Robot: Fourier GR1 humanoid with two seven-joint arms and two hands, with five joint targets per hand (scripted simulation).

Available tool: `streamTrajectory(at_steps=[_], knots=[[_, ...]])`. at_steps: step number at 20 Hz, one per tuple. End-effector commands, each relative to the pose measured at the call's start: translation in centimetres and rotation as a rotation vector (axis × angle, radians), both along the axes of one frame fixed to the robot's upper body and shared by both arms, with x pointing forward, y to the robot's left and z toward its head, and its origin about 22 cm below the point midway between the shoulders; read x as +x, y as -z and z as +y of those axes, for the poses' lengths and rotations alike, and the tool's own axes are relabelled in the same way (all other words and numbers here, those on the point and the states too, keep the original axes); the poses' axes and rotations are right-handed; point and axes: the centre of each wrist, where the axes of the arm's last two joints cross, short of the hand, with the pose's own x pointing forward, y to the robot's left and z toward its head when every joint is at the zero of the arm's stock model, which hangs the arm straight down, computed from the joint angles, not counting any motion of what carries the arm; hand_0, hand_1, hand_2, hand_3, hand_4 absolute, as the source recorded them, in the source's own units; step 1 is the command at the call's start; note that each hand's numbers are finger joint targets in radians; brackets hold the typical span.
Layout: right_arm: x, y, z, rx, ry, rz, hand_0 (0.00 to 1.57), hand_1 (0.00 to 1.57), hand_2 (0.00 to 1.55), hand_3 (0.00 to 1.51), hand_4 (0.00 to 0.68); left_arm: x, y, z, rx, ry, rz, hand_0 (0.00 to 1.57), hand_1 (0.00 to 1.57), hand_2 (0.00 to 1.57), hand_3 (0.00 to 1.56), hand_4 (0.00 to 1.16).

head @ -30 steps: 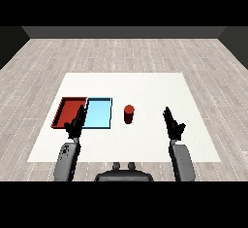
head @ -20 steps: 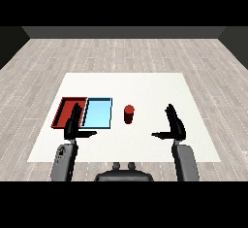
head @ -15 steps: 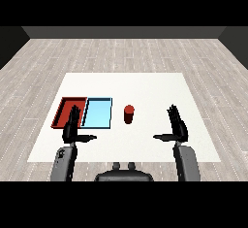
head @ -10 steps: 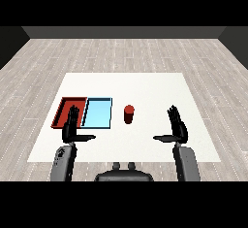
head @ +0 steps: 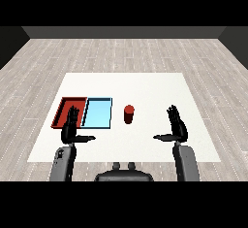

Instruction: Pick the red can and put it in the red box

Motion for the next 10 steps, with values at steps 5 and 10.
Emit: streamTrajectory(at_steps=[5,10], knots=[[1.7,0.4,1.8,0.062,-0.035,0.039,0.00,0.00,0.00,0.00,0.000,0.7,-1.3,-1.2,0.005,-0.007,-0.017,0.00,0.00,0.00,0.00,0.00],[1.1,0.4,2.7,0.046,-0.021,0.073,0.00,0.00,0.00,0.00,0.000,2.2,-0.7,1.0,0.010,-0.005,-0.030,0.00,0.00,0.00,0.00,0.00]])
